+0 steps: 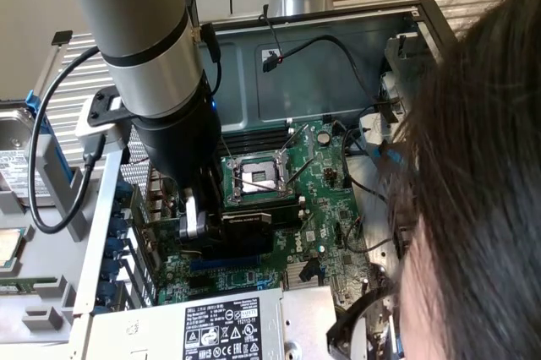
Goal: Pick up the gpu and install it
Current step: 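Insert the gpu into the slot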
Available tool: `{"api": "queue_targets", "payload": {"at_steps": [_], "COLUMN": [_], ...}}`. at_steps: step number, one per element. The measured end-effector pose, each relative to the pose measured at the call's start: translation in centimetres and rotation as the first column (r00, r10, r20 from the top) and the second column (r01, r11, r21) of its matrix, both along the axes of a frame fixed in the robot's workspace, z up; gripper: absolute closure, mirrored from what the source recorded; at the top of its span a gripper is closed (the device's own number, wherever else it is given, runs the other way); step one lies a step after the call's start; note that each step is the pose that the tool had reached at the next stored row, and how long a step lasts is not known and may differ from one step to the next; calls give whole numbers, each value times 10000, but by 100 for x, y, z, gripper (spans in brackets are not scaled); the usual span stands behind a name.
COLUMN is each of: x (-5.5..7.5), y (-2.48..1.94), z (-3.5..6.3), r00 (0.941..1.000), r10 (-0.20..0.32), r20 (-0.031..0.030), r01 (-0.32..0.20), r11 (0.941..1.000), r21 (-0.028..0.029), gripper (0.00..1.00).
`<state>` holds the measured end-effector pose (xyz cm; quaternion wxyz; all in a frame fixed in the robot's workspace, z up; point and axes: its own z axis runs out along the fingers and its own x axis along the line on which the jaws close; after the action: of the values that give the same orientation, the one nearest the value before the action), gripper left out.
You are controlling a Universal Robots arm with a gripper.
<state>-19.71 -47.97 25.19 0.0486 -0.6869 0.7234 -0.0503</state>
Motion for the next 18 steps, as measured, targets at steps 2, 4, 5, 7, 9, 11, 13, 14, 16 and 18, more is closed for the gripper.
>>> {"api": "queue_targets", "payload": {"at_steps": [2, 4, 5, 7, 9, 11, 13, 14, 16, 18], "x": [0, 0, 0, 0, 0, 0, 0, 0, 3, 16], "y": [0, 0, 0, 0, 0, 0, -7, -16, -39, -45], "z": [0, -3, -5, -6, -7, -9, -11, -11, -11, -10], "r00": [10000, 10000, 10000, 10000, 10000, 10000, 10000, 10000, 10000, 10000], "r10": [0, -1, -1, -1, -1, -2, -1, 0, -1, -2], "r20": [-1, -1, 0, -1, -1, 0, 1, 1, -1, -3], "r01": [0, 1, 1, 1, 1, 2, 1, 0, 1, 2], "r11": [10000, 10000, 10000, 10000, 10000, 10000, 10000, 10000, 10000, 10000], "r21": [-2, 0, 1, 0, 1, 2, 6, 8, 13, 18], "gripper": [73, 73, 73, 73, 73, 73, 73, 73, 73, 73]}}
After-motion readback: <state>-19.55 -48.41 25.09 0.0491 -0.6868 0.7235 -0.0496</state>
